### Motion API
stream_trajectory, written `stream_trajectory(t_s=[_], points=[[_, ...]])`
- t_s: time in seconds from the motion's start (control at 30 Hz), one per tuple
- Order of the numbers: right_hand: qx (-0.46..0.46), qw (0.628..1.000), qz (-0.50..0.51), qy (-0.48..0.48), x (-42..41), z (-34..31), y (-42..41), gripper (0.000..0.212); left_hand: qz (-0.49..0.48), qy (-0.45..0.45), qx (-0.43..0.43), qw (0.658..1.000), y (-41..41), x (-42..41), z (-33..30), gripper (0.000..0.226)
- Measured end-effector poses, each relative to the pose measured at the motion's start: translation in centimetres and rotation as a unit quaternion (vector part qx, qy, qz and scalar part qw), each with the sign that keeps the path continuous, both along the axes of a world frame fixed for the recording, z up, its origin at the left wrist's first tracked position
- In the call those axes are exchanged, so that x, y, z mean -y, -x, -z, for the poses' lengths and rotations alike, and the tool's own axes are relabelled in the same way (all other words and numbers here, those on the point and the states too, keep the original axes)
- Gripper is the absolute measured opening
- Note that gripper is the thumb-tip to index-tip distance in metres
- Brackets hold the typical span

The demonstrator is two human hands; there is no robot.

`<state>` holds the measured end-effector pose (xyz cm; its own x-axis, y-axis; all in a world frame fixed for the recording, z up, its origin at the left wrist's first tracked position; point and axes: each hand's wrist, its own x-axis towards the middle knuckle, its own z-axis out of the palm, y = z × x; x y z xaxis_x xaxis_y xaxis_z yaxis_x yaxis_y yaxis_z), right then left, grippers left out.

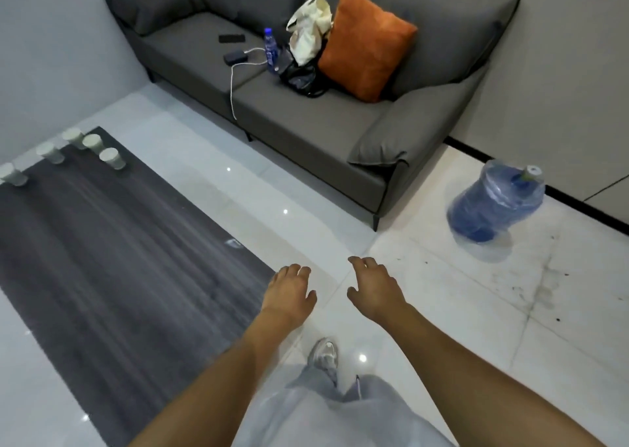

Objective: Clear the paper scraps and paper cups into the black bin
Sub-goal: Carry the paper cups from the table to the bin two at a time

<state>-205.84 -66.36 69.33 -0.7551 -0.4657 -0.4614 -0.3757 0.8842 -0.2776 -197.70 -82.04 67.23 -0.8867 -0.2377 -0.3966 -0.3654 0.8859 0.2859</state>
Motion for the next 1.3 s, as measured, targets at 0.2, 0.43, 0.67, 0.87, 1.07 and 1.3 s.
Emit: stream_trajectory(t_s=[0.2, 0.43, 0.67, 0.87, 1.07, 1.3], points=[[0.002, 0.999, -0.05, -0.005, 6.1, -0.1, 9.5, 0.06, -0.045, 0.0, 0.005, 0.999, 7.9, 5.1, -0.1, 0.05], [0.007, 0.991, -0.129, -0.023, 13.3, 0.8, 22.5, 0.06, -0.128, -0.017, 0.007, 0.992, 19.1, 10.9, 1.7, 0.052], [-0.005, 0.974, -0.227, -0.018, 23.4, 0.2, 34.9, 0.06, -0.235, -0.017, -0.021, 0.972, 29.1, 17.9, 0.8, 0.051], [0.006, 0.951, -0.309, -0.022, 34.7, 0.7, 39.0, 0.062, -0.34, -0.014, -0.014, 0.94, 31.4, 26.4, 0.5, 0.052], [0.028, 0.924, -0.382, -0.017, 48.8, 2.2, 40.2, 0.062, -0.408, -0.013, -0.001, 0.913, 31.5, 38.7, 1.3, 0.052], [0.038, 0.901, -0.432, -0.002, 64.9, 1.7, 40.5, 0.06, -0.46, -0.004, 0.008, 0.888, 30.1, 52.7, 0.7, 0.05]])
